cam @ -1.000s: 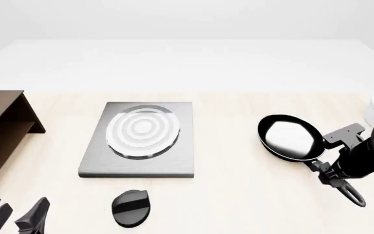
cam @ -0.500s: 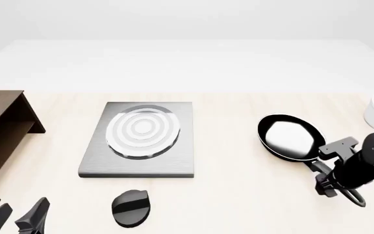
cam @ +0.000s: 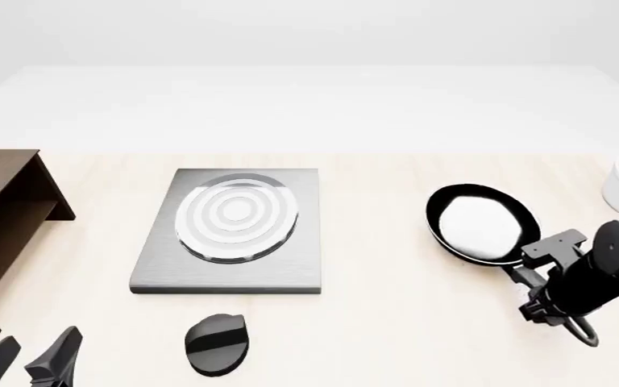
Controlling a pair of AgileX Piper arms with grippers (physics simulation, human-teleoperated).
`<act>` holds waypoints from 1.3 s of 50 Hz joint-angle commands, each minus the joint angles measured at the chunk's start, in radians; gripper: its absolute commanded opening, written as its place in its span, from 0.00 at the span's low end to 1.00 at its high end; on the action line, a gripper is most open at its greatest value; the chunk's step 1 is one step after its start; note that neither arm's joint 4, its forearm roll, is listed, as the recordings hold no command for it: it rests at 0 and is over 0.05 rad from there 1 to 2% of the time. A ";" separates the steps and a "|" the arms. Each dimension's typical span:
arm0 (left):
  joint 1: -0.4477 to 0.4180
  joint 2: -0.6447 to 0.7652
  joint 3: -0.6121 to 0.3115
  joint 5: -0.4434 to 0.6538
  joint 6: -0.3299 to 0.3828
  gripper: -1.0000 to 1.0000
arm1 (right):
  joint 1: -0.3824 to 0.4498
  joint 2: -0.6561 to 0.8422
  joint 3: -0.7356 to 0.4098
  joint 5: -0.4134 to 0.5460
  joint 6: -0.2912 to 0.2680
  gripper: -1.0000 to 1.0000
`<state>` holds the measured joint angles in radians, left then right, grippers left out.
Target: Turn on the stove and put the frying pan on it.
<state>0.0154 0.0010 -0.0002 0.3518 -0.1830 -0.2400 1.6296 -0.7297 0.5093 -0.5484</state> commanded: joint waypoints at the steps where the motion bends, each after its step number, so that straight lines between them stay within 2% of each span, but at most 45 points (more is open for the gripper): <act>1: -0.001 0.000 0.000 0.000 0.000 1.00 | 0.008 -0.102 -0.040 0.082 0.011 0.00; 13: -0.002 0.000 0.000 -0.001 -0.001 1.00 | 0.034 -0.220 -0.081 0.213 -0.005 0.00; 15: -0.002 0.000 0.000 -0.001 -0.001 1.00 | 0.052 -0.241 -0.094 0.242 0.007 0.00; 19: -0.001 0.000 0.000 -0.001 -0.001 1.00 | 0.055 -0.273 -0.104 0.280 -0.015 0.00; 28: -0.002 0.000 0.000 -0.002 0.000 1.00 | 0.103 -0.324 -0.116 0.334 -0.032 0.00; 31: -0.003 0.000 0.000 -0.002 0.001 1.00 | 0.132 -0.329 -0.124 0.342 -0.021 0.00; 32: -0.003 0.000 0.000 -0.003 0.002 1.00 | 0.130 -0.337 -0.120 0.337 -0.045 0.00; 47: -0.002 0.000 0.000 -0.005 0.003 1.00 | 0.289 -0.303 -0.210 0.383 0.011 0.00; 60: -0.003 0.000 0.000 -0.006 0.003 1.00 | 0.400 -0.217 -0.291 0.378 0.043 0.00; 65: -0.003 0.000 0.000 -0.006 0.004 1.00 | 0.453 -0.189 -0.325 0.381 0.074 0.00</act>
<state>0.0122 0.0009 -0.0002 0.3466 -0.1798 0.1198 1.3996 -0.9801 0.8912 -0.5258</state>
